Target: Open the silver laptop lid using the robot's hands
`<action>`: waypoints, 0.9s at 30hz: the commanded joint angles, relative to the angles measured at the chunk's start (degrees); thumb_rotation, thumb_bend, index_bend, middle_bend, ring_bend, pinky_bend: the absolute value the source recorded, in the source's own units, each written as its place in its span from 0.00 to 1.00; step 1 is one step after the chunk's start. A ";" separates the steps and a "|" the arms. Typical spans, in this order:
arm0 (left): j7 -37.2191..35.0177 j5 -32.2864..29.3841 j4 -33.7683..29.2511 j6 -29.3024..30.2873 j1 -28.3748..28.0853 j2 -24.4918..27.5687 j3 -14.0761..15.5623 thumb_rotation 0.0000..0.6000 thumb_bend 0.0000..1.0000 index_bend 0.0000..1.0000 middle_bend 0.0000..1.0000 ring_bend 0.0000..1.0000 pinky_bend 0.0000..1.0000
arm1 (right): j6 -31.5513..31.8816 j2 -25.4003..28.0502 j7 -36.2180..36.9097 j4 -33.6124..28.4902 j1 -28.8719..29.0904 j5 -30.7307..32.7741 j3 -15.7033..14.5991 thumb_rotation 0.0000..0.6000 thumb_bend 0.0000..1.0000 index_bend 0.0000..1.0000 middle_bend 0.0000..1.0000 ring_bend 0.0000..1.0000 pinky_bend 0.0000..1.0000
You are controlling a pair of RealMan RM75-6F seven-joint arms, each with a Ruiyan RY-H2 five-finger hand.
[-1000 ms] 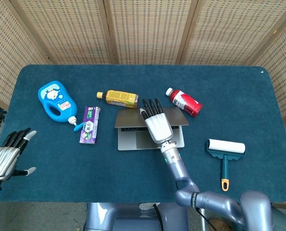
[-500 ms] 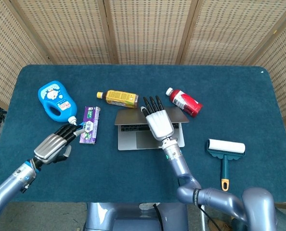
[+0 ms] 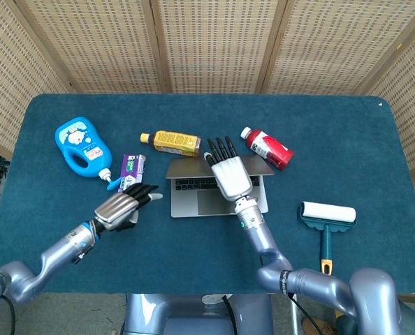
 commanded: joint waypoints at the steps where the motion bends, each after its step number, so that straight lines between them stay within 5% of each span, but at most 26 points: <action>1: 0.80 -1.26 2.42 -1.99 -2.34 -3.13 -0.47 1.00 1.00 0.16 0.00 0.06 0.06 | -0.14 0.12 0.38 0.18 0.21 0.26 -0.15 1.00 0.64 0.27 0.13 0.05 0.05; 27: 8.22 -8.18 10.91 -8.50 -8.74 -14.68 0.28 1.00 1.00 0.20 0.03 0.11 0.13 | -0.42 1.23 2.41 1.10 2.49 1.07 -0.85 1.00 0.64 0.27 0.13 0.05 0.05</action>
